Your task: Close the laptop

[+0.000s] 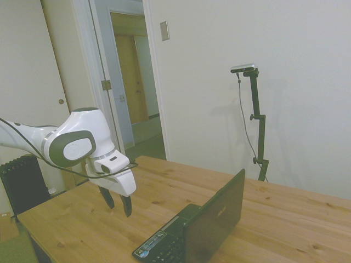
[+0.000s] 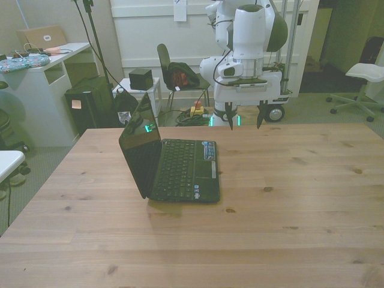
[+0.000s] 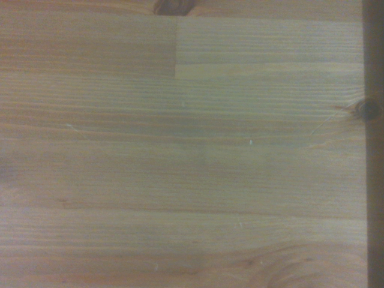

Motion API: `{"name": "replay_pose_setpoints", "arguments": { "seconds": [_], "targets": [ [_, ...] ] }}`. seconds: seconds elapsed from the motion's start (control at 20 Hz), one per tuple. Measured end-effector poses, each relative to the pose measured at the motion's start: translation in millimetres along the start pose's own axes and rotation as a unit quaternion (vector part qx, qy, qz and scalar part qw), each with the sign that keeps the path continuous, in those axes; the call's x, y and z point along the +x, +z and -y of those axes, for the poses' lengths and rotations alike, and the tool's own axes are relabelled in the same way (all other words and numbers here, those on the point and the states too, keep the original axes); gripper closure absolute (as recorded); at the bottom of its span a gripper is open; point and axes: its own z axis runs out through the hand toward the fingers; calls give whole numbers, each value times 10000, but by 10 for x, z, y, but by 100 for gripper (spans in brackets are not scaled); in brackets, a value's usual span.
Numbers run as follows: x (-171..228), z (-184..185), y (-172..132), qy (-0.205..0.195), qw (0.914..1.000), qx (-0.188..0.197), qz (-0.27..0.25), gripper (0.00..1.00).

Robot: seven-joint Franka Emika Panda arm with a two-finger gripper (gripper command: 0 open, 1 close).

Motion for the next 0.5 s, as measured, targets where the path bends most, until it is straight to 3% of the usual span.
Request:
{"name": "replay_pose_setpoints", "arguments": {
  "seconds": [0.15, 0.5],
  "targets": [
    [87, 5, -63, 81, 9999, 53, 51, 0],
    [955, 271, -675, 444, 9987, 230, -55, 0]
  ]
}}
